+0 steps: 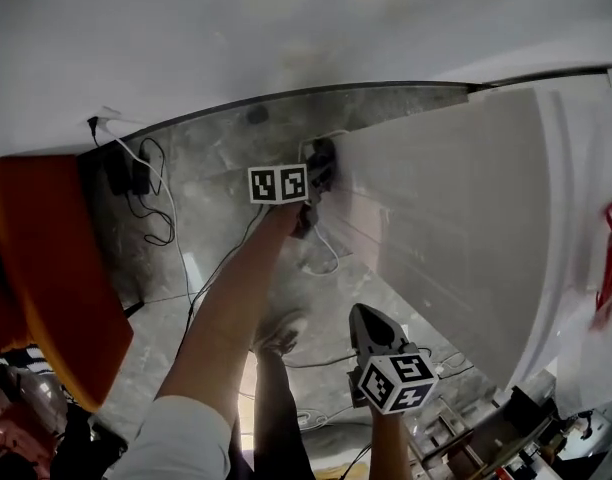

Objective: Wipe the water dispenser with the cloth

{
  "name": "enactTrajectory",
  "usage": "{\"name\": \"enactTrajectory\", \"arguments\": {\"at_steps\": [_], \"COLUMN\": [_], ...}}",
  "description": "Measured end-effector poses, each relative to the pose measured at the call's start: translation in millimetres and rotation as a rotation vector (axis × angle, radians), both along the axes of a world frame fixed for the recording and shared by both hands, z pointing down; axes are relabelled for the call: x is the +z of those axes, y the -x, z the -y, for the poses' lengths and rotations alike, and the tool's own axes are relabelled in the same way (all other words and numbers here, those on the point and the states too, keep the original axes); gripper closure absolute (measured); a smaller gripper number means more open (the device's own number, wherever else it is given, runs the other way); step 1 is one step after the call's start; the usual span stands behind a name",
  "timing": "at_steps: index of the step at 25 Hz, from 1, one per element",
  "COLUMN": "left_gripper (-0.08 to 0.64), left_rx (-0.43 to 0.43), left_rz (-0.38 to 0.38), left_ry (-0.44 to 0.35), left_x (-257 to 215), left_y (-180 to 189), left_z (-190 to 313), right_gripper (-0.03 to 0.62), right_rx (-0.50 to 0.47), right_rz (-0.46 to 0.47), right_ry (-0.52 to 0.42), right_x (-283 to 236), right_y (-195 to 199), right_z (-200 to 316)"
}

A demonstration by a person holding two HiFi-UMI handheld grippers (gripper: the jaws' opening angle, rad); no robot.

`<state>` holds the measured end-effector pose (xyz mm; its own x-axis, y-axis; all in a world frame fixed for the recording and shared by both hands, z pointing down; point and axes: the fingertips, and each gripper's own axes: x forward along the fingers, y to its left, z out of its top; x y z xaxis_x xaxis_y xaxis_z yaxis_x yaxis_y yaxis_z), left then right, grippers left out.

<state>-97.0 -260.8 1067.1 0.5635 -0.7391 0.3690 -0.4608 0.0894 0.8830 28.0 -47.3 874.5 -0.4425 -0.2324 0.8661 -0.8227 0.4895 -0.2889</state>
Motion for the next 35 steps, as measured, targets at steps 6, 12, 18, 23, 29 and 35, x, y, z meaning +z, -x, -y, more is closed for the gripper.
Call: {"name": "enactTrajectory", "arguments": {"at_steps": [6,12,18,23,29,35], "left_gripper": [0.485,0.485,0.485,0.485,0.485,0.485], "left_rx": [-0.026,0.019,0.095,0.114,0.116,0.06], "left_rz": [-0.085,-0.198,-0.297,-0.365,-0.435,-0.458], "left_ry": [0.063,0.113,0.143,0.101,0.029,-0.15], "left_x": [47,67,36,-27,-143,-271], "left_y": [-8,-38,-96,-122,-136,-124], "left_z": [-7,-37,-99,-127,-146,-133], "right_gripper": [0.577,0.577,0.577,0.577,0.577,0.577], "right_rx": [0.022,0.046,0.067,0.083,0.036,-0.013], "right_rz": [-0.019,-0.014,0.034,0.028,-0.001,-0.018], "right_ry": [0.069,0.1,0.076,0.054,0.021,-0.079], "right_x": [41,55,34,4,-64,-135], "right_y": [12,22,31,6,-35,-58], "right_z": [-12,-12,-4,-11,-28,-23]}}
